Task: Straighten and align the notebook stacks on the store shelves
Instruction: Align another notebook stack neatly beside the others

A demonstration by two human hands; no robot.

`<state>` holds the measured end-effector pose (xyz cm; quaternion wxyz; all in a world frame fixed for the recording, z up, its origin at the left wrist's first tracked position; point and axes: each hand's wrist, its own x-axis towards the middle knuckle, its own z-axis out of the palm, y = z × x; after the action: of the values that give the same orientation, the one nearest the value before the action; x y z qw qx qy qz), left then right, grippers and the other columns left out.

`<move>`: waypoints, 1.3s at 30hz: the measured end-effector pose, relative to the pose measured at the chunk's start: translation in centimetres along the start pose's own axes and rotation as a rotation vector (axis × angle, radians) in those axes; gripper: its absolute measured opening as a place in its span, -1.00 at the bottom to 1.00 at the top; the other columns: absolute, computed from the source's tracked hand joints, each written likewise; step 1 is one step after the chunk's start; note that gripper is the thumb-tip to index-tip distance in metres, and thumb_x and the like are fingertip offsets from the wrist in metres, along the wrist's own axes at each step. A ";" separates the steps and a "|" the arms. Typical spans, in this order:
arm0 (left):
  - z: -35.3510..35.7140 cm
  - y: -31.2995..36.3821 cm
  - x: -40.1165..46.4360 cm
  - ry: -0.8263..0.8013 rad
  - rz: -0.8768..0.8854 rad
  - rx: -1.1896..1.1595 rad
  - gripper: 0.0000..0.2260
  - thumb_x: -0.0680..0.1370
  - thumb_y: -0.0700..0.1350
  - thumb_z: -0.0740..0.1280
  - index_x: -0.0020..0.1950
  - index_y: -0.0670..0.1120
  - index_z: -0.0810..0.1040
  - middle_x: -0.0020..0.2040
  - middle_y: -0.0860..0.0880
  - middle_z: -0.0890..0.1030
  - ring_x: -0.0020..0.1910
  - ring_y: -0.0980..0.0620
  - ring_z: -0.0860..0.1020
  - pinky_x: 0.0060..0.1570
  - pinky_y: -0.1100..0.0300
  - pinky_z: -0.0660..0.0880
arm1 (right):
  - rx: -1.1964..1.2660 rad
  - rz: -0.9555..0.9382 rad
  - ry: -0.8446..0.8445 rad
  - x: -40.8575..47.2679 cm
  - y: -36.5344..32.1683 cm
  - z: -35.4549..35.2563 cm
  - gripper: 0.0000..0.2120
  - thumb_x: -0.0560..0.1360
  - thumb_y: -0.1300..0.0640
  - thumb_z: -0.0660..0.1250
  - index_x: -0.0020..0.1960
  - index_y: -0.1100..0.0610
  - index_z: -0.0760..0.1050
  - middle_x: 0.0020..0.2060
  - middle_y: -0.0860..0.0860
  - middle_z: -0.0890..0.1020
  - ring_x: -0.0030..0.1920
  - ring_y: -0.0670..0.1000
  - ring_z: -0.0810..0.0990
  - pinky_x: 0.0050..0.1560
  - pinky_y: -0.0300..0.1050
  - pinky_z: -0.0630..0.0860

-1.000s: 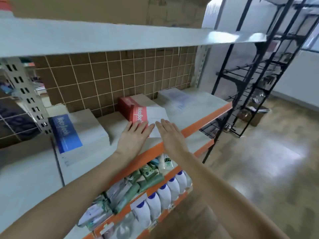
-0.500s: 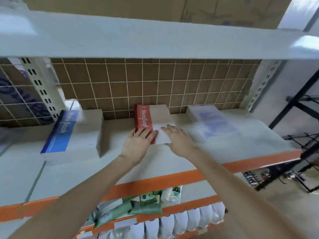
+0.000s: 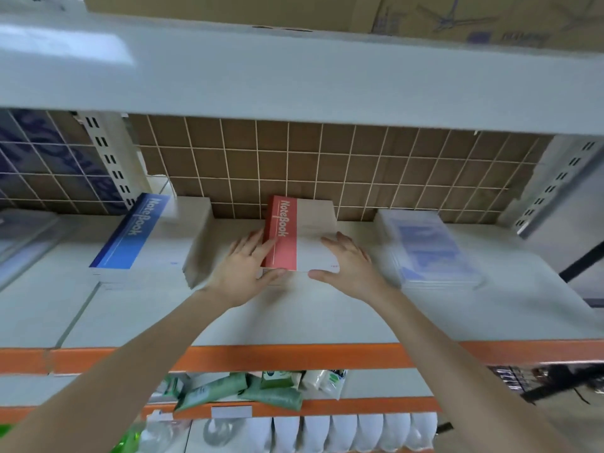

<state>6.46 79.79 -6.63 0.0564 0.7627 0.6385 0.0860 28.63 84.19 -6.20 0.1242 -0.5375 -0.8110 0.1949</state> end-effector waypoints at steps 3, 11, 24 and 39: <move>0.1 -0.1 -0.1 0.032 0.001 -0.021 -0.41 0.60 0.20 0.07 0.55 0.00 0.00 0.53 -0.05 0.14 0.50 0.02 0.07 0.44 0.12 -0.08 | 0.109 0.030 0.097 -0.6 0.4 0.6 -0.29 0.45 -0.13 0.39 0.49 0.04 0.20 0.50 0.01 0.18 0.48 -0.03 0.13 0.39 -0.13 0.05; 1.2 0.1 -0.4 0.221 -0.012 -0.133 -0.38 0.57 0.19 0.16 0.52 -0.11 0.14 0.48 -0.08 0.27 0.47 -0.04 0.17 0.45 0.06 0.02 | 0.309 0.073 0.240 -1.0 0.8 1.9 -0.31 0.41 -0.05 0.46 0.45 0.07 0.29 0.47 -0.04 0.27 0.45 -0.03 0.25 0.35 -0.21 0.16; 4.3 1.2 -1.2 0.339 -0.003 -0.687 -0.49 0.60 0.00 0.17 0.53 -0.04 0.13 0.44 0.05 0.31 0.34 -0.02 0.37 0.31 0.10 0.33 | 0.597 0.059 0.400 -1.4 1.7 5.3 -0.32 0.44 0.02 0.44 0.47 0.02 0.24 0.38 -0.26 0.27 0.41 -0.22 0.20 0.32 -0.44 0.11; 4.8 0.6 -1.1 0.437 -0.054 -0.502 -0.61 0.60 -0.05 0.18 0.43 -0.08 0.35 0.43 -0.02 0.37 0.45 -0.02 0.24 0.43 0.15 0.06 | 0.495 0.067 0.492 -2.0 1.6 5.3 -0.53 0.50 0.02 0.35 0.38 0.02 0.36 0.28 -0.28 0.34 0.22 -0.44 0.11 0.44 0.07 0.13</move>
<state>7.80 78.68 -11.25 0.1066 0.6712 0.6145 0.4006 28.57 81.94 -11.64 0.4360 -0.5482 -0.6669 0.2540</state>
